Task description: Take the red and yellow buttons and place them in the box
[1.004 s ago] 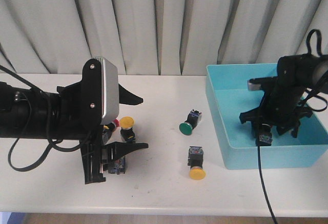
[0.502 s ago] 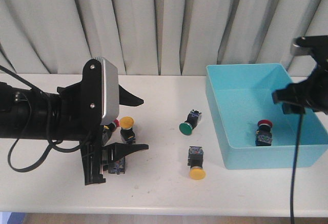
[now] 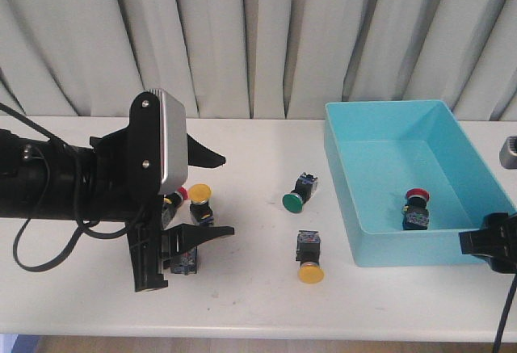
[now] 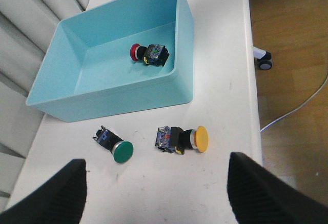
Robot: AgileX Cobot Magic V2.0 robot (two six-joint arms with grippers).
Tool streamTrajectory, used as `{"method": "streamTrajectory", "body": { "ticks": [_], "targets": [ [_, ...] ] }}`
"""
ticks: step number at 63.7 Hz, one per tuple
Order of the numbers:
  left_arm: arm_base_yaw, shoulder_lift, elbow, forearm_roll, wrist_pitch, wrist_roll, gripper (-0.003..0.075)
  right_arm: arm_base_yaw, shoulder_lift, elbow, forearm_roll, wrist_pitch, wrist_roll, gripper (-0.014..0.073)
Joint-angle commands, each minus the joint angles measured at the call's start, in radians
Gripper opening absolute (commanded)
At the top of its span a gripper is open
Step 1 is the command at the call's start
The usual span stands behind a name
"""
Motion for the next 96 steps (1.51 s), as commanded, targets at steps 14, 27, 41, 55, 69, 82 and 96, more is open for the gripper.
{"method": "streamTrajectory", "body": {
  "ticks": [14, 27, 41, 55, 69, 82, 96],
  "targets": [
    [-0.001, 0.086, -0.023, 0.386, -0.208, -0.743, 0.0555, -0.005, -0.022, -0.021, -0.003, -0.087, 0.0, 0.0422],
    [-0.001, 0.255, -0.122, 0.804, -0.139, -1.243, 0.0537, -0.005, -0.022, -0.021, -0.003, -0.092, -0.009, 0.0422],
    [-0.001, 0.465, -0.403, 1.016, 0.07, -1.403, 0.0525, -0.005, -0.022, -0.021, -0.003, -0.092, -0.018, 0.0422],
    [0.0, 0.66, -0.684, 1.03, 0.245, -1.315, 0.0525, -0.005, -0.022, -0.021, -0.003, -0.094, -0.021, 0.0422],
    [0.0, 0.832, -0.894, 1.03, 0.376, -1.29, 0.0525, -0.005, -0.022, -0.021, -0.003, -0.096, -0.021, 0.0422],
    [0.0, 0.918, -0.979, 1.03, 0.426, -1.288, 0.0524, -0.005, -0.022, -0.021, -0.003, -0.096, -0.021, 0.0422],
    [0.0, 0.934, -0.981, 1.023, 0.444, -1.273, 0.047, -0.005, -0.022, -0.021, -0.003, -0.096, -0.021, 0.0422]
  ]
}}
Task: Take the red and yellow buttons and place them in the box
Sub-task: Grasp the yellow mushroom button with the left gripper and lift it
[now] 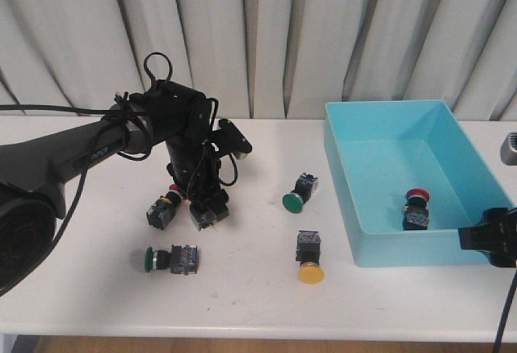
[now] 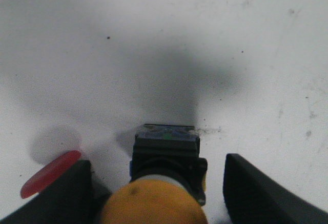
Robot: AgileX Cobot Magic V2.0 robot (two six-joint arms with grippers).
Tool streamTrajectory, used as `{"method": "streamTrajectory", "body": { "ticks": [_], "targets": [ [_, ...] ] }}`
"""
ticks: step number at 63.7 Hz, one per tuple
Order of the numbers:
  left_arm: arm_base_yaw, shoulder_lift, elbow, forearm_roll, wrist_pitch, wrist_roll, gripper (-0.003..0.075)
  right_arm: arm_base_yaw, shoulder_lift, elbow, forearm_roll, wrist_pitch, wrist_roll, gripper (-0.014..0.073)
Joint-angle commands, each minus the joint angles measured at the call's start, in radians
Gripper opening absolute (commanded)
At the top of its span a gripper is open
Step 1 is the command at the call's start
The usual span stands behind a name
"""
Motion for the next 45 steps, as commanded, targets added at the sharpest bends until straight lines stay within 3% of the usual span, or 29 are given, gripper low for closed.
{"method": "streamTrajectory", "body": {
  "ticks": [1, 26, 45],
  "targets": [
    [-0.001, -0.065, -0.032, -0.007, -0.002, 0.004, 0.0461, -0.005, -0.018, -0.025, -0.003, -0.049, -0.012, 0.0422],
    [-0.001, -0.073, -0.032, -0.007, 0.01, -0.023, 0.0221, -0.005, -0.018, -0.025, -0.003, -0.049, -0.012, 0.0422],
    [-0.001, -0.228, -0.032, -0.008, 0.01, -0.149, 0.0199, -0.005, -0.018, -0.025, -0.003, -0.049, -0.013, 0.0422]
  ]
}}
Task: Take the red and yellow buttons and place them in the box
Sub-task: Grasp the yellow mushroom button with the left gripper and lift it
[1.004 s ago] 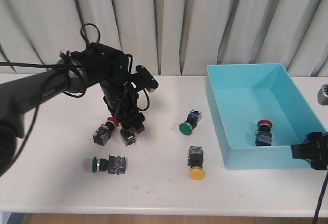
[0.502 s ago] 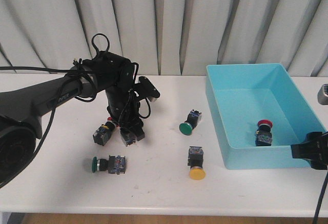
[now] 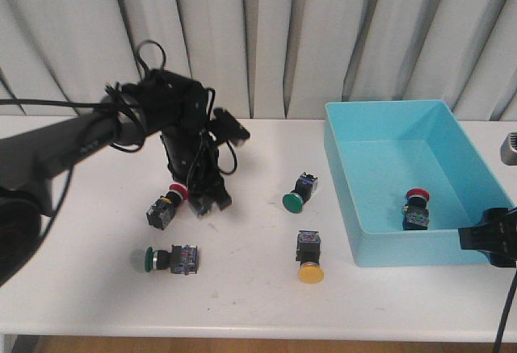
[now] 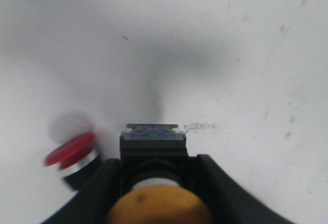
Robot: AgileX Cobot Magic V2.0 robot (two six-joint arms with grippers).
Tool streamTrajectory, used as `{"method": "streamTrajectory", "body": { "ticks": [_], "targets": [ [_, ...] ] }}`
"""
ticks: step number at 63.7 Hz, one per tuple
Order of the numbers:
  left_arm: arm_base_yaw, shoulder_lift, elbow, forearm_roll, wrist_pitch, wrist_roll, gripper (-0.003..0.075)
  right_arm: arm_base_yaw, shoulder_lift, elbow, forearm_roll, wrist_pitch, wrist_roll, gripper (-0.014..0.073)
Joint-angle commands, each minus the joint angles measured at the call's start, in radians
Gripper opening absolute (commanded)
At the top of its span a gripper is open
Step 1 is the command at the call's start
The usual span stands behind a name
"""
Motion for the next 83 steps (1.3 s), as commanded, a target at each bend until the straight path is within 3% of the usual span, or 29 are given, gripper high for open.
{"method": "streamTrajectory", "body": {
  "ticks": [1, 25, 54, 68, 69, 83],
  "targets": [
    [-0.001, -0.171, -0.03, -0.004, -0.009, -0.053, 0.0199, -0.005, -0.018, -0.025, -0.003, -0.049, -0.014, 0.0422],
    [-0.001, -0.495, 0.042, -0.004, -0.012, -0.128, 0.0199, -0.005, -0.018, -0.025, -0.003, -0.05, -0.028, 0.0422],
    [-0.001, -0.96, 0.706, -0.004, -0.328, -0.128, 0.0199, -0.005, -0.018, -0.025, -0.003, -0.05, -0.031, 0.0422],
    [-0.001, -1.078, 0.954, -0.006, -0.462, -0.136, 0.0199, -0.005, -0.018, -0.025, -0.003, -0.05, -0.032, 0.0422],
    [-0.001, -1.081, 1.02, -0.079, -0.576, -0.125, 0.0199, -0.005, -0.018, -0.025, 0.004, -0.049, -0.034, 0.0422],
    [-0.001, -0.998, 1.017, -0.57, -0.592, 0.369, 0.0199, -0.005, -0.018, -0.026, 0.158, -0.053, -0.239, 0.0422]
  ]
}}
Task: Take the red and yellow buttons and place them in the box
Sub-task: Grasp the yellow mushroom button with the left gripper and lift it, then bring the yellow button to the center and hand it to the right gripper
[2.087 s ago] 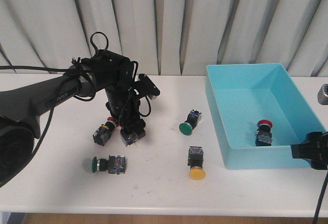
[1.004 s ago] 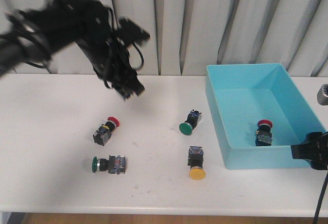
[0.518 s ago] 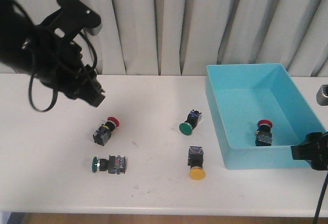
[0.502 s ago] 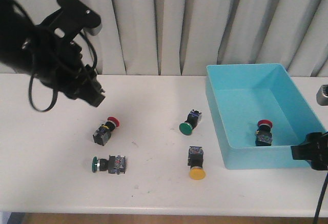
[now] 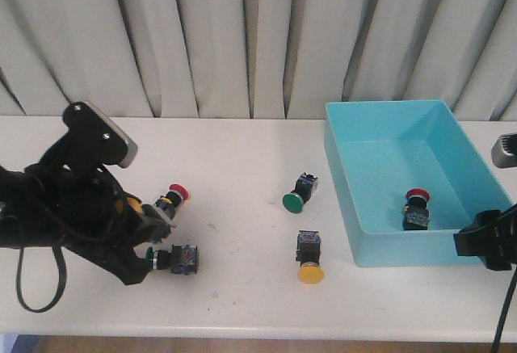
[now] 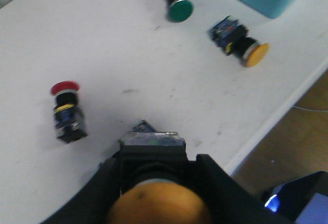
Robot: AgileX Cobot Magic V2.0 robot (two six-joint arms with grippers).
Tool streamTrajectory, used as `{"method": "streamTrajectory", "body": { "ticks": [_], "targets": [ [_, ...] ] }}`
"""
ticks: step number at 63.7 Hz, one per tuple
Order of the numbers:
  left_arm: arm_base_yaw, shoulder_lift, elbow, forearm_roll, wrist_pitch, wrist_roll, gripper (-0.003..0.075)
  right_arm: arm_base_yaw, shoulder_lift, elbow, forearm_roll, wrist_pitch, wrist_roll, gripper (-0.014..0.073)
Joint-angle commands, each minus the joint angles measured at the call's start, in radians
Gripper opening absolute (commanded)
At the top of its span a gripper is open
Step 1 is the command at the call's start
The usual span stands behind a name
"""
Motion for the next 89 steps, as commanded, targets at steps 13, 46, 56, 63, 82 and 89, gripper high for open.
{"method": "streamTrajectory", "body": {
  "ticks": [13, 46, 56, 63, 82, 89],
  "targets": [
    [-0.001, 0.079, -0.025, -0.726, 0.022, 0.837, 0.0199, -0.005, -0.014, -0.026, 0.428, -0.022, -0.6, 0.0429],
    [-0.001, 0.113, -0.025, -1.045, 0.256, 1.522, 0.0199, 0.41, 0.165, -0.146, 0.515, -0.012, -1.123, 0.05],
    [-0.001, 0.113, -0.025, -1.045, 0.256, 1.522, 0.0199, 0.53, 0.207, -0.166, 0.517, -0.108, -1.177, 0.0499],
    [-0.001, 0.113, -0.025, -1.045, 0.256, 1.521, 0.0199, 0.585, 0.228, -0.166, 0.521, -0.183, -1.212, 0.0499],
    [-0.001, 0.113, -0.025, -1.045, 0.256, 1.519, 0.0199, 0.614, 0.247, -0.166, 0.523, -0.299, -1.219, 0.0479],
    [-0.001, 0.113, -0.025, -1.045, 0.256, 1.519, 0.0199, 0.614, 0.247, -0.166, 0.524, -0.293, -1.219, 0.0435]
  ]
}}
